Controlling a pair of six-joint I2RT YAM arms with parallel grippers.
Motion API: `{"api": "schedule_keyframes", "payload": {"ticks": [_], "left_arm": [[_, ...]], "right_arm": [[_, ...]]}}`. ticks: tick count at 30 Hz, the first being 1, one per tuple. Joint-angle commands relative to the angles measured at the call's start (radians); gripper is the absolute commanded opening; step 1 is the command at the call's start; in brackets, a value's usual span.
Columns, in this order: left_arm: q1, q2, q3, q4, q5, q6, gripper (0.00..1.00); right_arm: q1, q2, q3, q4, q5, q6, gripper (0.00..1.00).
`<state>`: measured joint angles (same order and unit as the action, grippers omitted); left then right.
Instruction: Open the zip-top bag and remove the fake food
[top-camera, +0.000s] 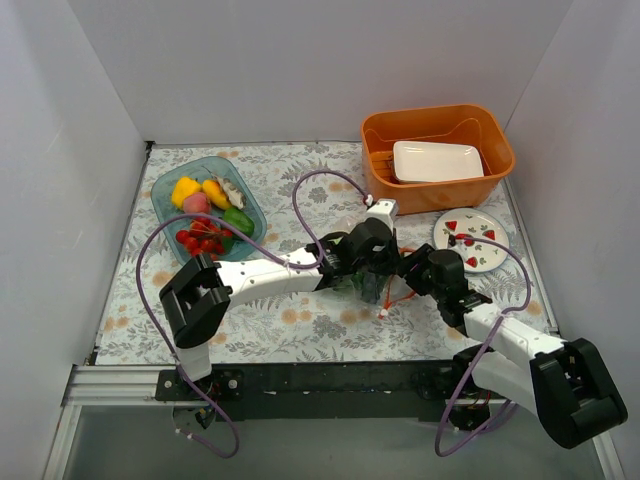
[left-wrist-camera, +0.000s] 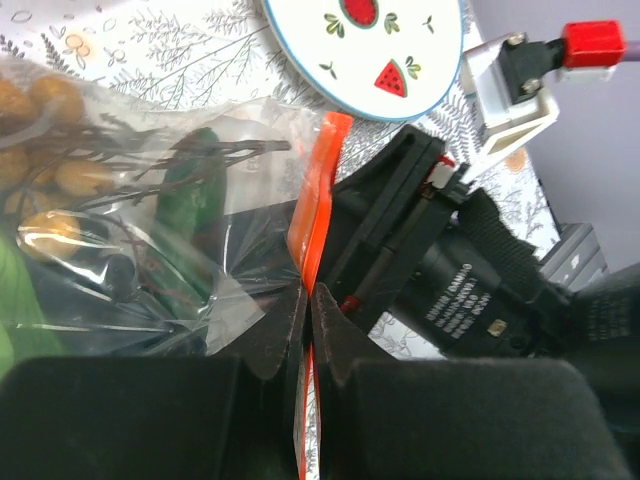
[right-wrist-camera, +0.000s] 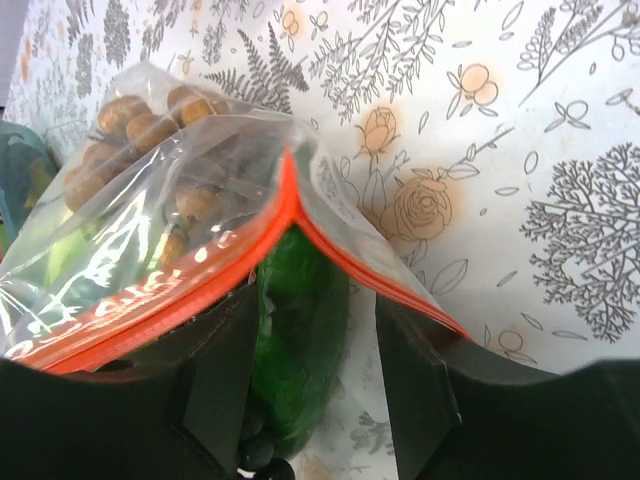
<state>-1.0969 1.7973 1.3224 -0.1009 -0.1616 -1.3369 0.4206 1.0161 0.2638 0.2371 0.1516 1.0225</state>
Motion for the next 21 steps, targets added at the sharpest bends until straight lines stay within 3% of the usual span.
{"api": "schedule_keyframes", "payload": {"ticks": [1, 11, 21], "left_arm": [[-0.008, -0.009, 0.064, 0.021, 0.011, -0.016, 0.00], [-0.008, 0.020, 0.097, 0.030, 0.053, -0.042, 0.00], [-0.008, -0.015, 0.012, 0.079, 0.037, -0.061, 0.00]], "right_arm": [[0.006, 0.042, 0.018, 0.149, 0.052, -0.001, 0.59], [0.032, 0.110, 0.002, 0.301, 0.048, -0.056, 0.57], [0.035, 0.254, 0.002, 0.350, 0.034, -0.081, 0.57]]}}
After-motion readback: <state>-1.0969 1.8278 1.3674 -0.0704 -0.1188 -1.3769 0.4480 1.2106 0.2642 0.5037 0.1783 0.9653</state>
